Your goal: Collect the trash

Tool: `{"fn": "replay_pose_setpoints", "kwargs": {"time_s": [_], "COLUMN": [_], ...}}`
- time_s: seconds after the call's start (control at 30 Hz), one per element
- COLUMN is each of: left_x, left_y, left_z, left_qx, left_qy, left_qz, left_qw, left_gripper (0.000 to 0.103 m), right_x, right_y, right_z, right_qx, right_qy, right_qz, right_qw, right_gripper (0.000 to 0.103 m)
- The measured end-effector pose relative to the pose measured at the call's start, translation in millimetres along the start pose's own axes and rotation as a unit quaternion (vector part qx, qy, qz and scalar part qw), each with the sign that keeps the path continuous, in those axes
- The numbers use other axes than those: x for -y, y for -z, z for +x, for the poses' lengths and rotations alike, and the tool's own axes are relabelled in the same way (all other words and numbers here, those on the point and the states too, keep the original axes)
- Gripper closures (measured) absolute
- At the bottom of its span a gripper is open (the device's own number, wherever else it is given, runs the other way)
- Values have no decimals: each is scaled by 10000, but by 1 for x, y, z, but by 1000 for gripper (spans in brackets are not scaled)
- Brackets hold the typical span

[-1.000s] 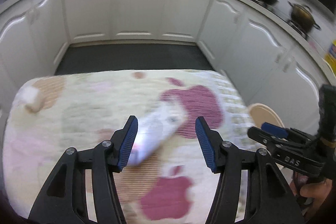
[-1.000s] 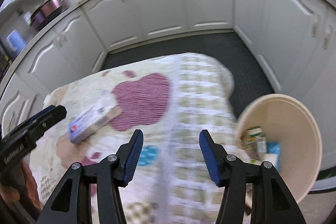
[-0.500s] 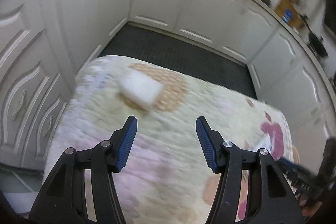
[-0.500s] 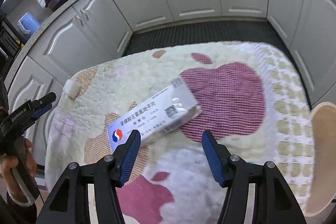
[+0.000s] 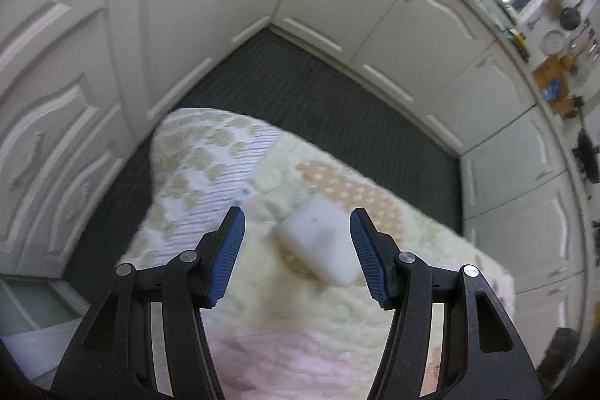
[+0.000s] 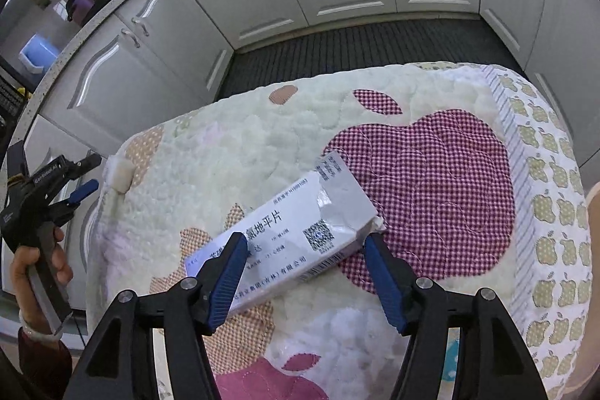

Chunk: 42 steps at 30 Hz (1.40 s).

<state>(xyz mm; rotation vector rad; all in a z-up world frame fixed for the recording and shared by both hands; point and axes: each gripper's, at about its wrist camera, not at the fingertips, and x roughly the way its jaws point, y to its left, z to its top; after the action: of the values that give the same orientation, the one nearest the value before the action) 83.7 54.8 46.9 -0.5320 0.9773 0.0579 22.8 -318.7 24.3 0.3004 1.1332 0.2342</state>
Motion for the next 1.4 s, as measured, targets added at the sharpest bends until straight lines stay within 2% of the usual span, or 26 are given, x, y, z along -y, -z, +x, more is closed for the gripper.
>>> {"fn": "replay_pose_setpoints", "kwargs": {"time_s": [0.13,0.3,0.63,0.73,0.9,0.97,1.07,1.13,1.17,1.2,1.27,1.4], "left_x": [13,34,52,52,46,43,39,34,32,30,27,16], "left_y": [2,13,21,24,19,15,11,9,9,8,8,8], "left_z": [-1,6,24,28,27,27,28,28,27,25,20,12], "left_qx": [-94,-203,-254,-224,-180,-180,-179,-253,-269,-267,-262,-374], "left_qy": [212,-18,-499,-624,-433,-381,-485,-349,-327,-333,-302,25], "left_qz": [393,1081,1876,1927,1595,1446,1274,1108,1092,1109,1091,861], "left_qw": [9990,9939,9807,9790,9861,9886,9905,9929,9931,9929,9932,9956], "left_gripper": [46,40,34,34,36,42,61,65,70,82,90,97], "right_x": [-1,-5,-27,-39,-63,-74,-93,-100,-101,-101,-99,-98], "right_y": [-1,0,-8,-12,-14,-10,0,8,13,16,22,34], "right_z": [2,3,14,19,31,36,42,42,42,40,36,28], "right_qx": [-5,-24,-83,-95,-143,-167,-199,-168,-174,-167,-140,-132], "right_qy": [-53,-69,-85,-95,-115,-92,31,207,267,293,298,322], "right_qz": [-18,-32,-143,-216,-362,-498,-887,-1190,-1338,-1407,-1456,-1720], "right_qw": [10000,10000,9998,9997,9992,9986,9959,9925,9905,9895,9888,9845], "right_gripper": [38,35,30,30,28,27,27,27,27,27,35,45]}}
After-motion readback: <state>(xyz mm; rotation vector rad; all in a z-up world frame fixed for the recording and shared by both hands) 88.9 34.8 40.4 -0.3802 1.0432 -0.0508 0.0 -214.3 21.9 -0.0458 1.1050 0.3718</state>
